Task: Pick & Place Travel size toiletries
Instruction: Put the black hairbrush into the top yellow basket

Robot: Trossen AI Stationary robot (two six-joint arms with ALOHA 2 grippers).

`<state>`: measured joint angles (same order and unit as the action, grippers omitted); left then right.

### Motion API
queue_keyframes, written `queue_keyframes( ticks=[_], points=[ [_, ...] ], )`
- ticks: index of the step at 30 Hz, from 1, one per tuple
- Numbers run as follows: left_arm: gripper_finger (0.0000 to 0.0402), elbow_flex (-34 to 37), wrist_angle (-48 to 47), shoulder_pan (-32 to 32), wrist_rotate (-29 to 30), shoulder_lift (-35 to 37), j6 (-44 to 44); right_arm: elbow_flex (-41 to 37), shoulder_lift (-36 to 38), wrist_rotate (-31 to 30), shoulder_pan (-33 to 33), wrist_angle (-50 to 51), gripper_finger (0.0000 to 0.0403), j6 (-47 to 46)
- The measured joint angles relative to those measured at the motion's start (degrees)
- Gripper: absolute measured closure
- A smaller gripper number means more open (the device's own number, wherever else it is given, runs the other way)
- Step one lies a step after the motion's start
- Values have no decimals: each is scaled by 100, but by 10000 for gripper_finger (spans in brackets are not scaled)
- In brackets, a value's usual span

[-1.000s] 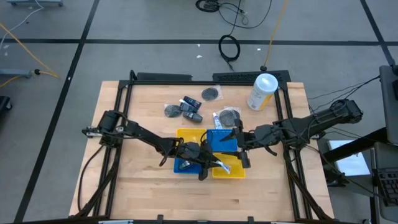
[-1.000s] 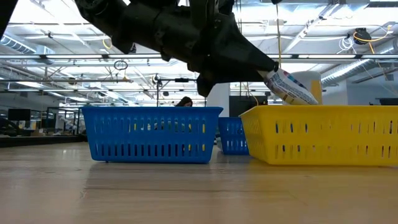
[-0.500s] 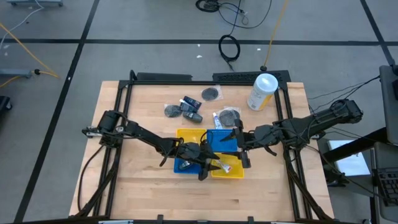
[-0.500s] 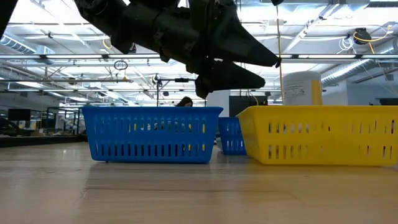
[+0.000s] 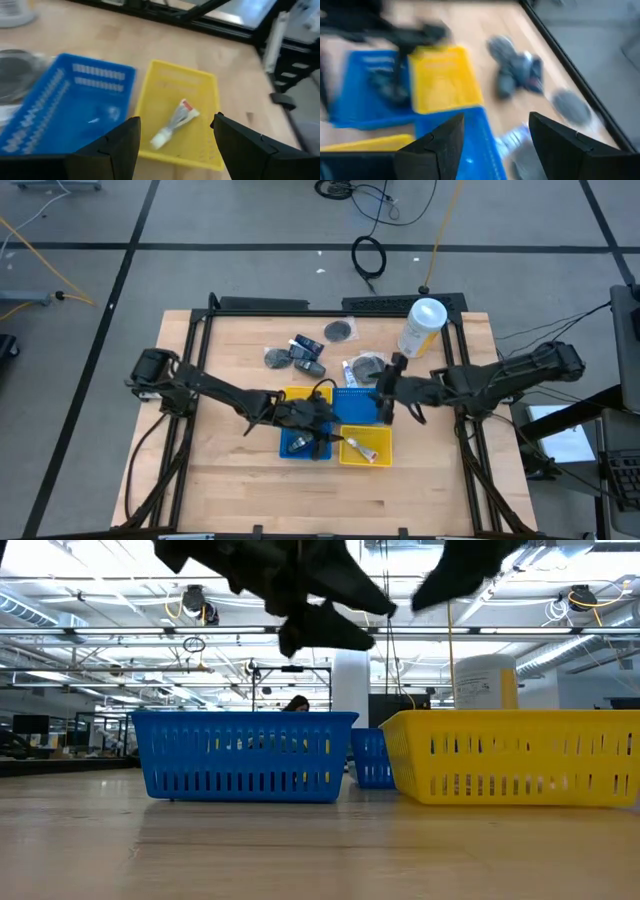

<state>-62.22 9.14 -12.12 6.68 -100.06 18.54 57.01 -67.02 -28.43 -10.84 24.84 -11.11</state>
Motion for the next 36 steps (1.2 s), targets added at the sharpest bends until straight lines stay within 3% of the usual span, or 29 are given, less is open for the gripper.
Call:
queue_keyframes(
  ticks=[6, 14, 36],
  points=[
    [156, -4, -398, 41, 515, 313, -8, -538, 0, 450, 1217, 2, 201, -662],
    [155, -4, -436, 142, 546, 309, -84, -1148, -226, 1558, 2523, -844, 211, -773],
    [156, -4, -467, 160, 549, 305, -168, -1171, -2176, 1655, 3557, -1720, 211, -632]
  ],
)
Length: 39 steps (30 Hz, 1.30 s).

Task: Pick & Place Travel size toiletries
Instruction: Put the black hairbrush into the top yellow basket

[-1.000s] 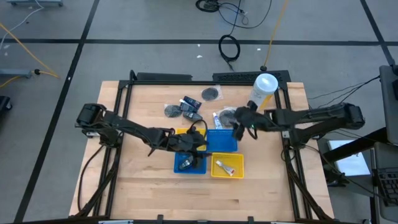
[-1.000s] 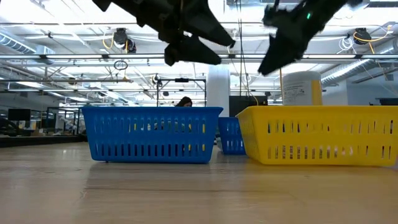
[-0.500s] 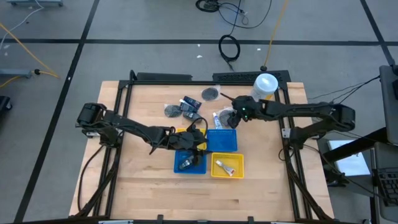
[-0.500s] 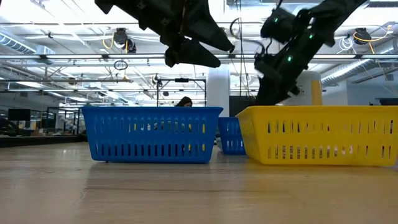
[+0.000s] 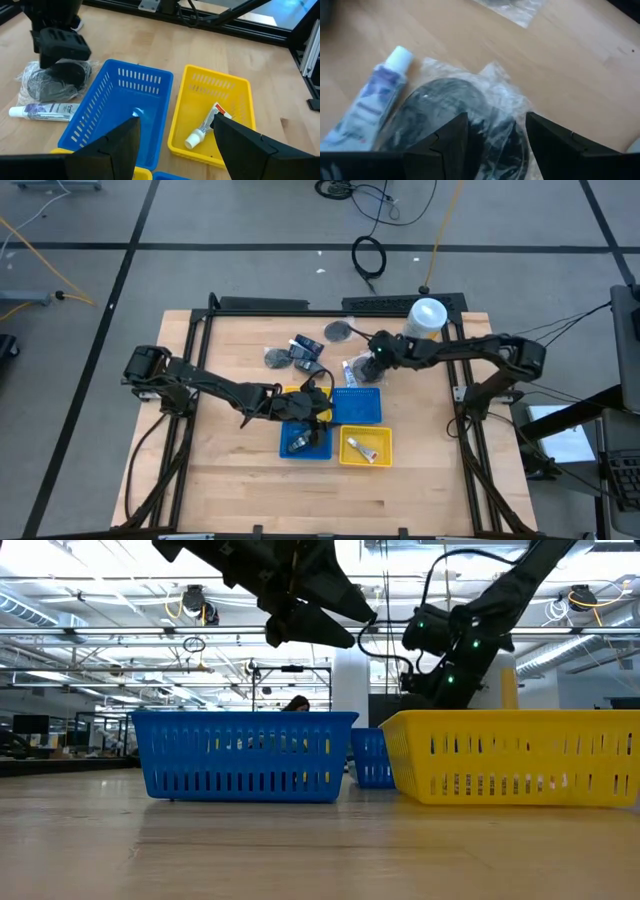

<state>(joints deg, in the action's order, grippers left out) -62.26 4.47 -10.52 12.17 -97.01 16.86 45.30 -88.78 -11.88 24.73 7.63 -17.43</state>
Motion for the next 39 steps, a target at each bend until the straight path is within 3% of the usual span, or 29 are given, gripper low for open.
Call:
queue_keyframes(
  ticks=[19, 31, 35, 39],
  points=[
    [155, 0, 0, 0, -1, -1, -23, 2, -25, 472, 156, 54, 211, -79],
    [155, 0, -2, -4, -2, -3, -21, 33, -703, 754, 158, -319, 213, -103],
    [155, 0, -4, -4, -3, -3, -20, 23, -738, 778, 156, -371, 243, -140],
    [155, 0, -4, -4, -3, -3, -20, 20, -742, 833, 153, -353, 319, -83]
  ],
)
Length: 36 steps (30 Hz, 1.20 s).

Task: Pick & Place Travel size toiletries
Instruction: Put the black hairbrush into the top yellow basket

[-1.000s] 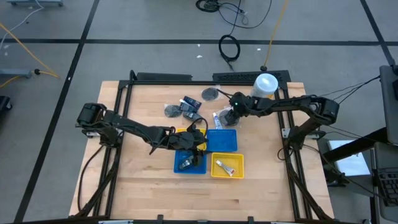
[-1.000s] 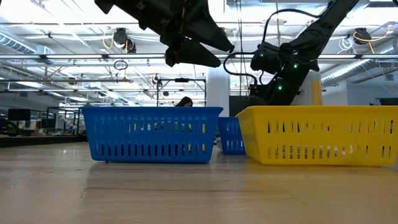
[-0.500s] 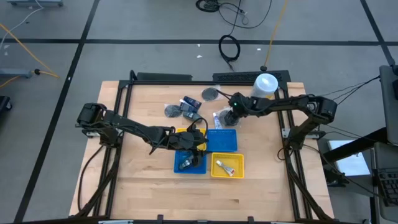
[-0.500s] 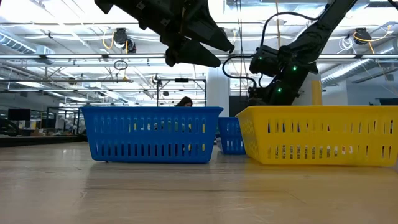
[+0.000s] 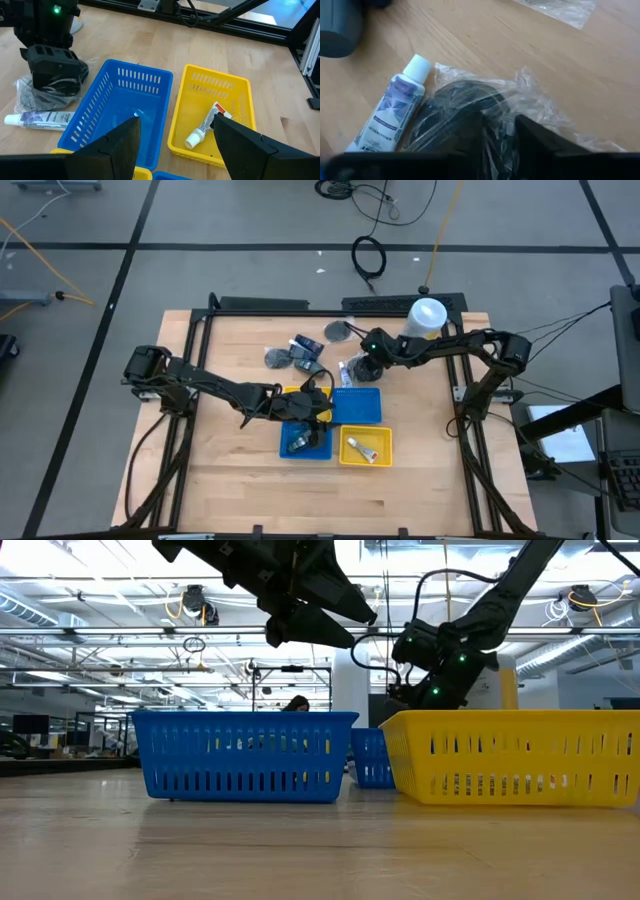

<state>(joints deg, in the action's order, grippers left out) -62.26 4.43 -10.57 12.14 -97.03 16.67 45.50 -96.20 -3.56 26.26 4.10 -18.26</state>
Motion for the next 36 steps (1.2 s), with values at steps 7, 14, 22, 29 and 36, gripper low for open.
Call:
queue_keyframes(
  ticks=[7, 14, 22, 29, 36],
  points=[
    [156, 0, 0, 0, 0, 0, 0, -16, 117, 68, -11, -124, 391, 88],
    [156, 0, 19, -4, 179, -2, 52, -46, 764, -2, -260, -34, 401, 137],
    [156, 0, 52, 0, 637, -2, 186, -33, 1720, -546, -789, -27, 402, 141],
    [156, 0, 201, -3, 635, -2, 185, -24, 2165, -922, -990, 387, 402, 181],
    [156, 0, 181, 0, 634, -2, 155, -22, 2098, -1009, -990, 420, 403, 286]
  ],
)
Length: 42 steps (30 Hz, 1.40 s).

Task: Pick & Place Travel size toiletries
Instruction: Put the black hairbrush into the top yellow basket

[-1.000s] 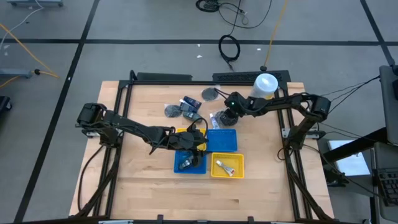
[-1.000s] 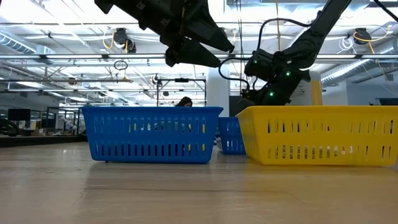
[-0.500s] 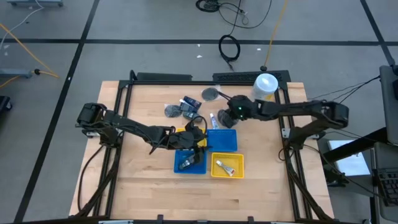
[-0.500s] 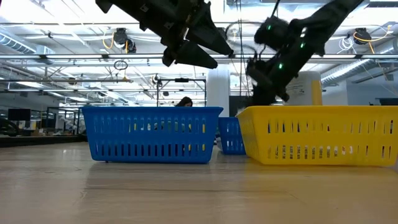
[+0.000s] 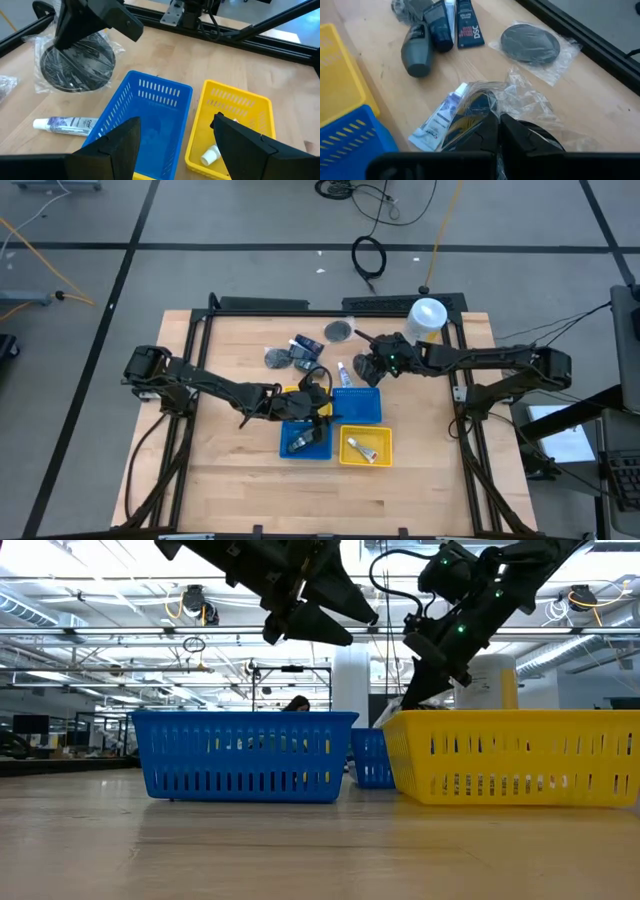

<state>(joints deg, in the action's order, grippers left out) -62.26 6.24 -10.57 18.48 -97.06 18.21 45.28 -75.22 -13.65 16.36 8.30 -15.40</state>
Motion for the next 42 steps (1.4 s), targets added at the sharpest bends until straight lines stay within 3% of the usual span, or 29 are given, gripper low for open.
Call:
queue_keyframes(
  ticks=[13, 24, 31, 38, 42],
  points=[
    [156, 0, -54, 0, -13, 0, -7, 0, 4, 16, 2, -79, 396, 136],
    [156, 0, -50, 0, -29, 0, -15, 2, 7, 20, 2, -77, 359, 151],
    [156, 0, -52, 0, -37, 0, -24, 4, 7, 20, 2, -77, 397, 192],
    [156, 0, -52, 2, -35, 0, -62, 4, 8, 58, 2, -185, 400, 219],
    [156, 0, -56, 4, 5, 0, -164, 5, 21, 398, -34, -487, 401, 260]
  ],
)
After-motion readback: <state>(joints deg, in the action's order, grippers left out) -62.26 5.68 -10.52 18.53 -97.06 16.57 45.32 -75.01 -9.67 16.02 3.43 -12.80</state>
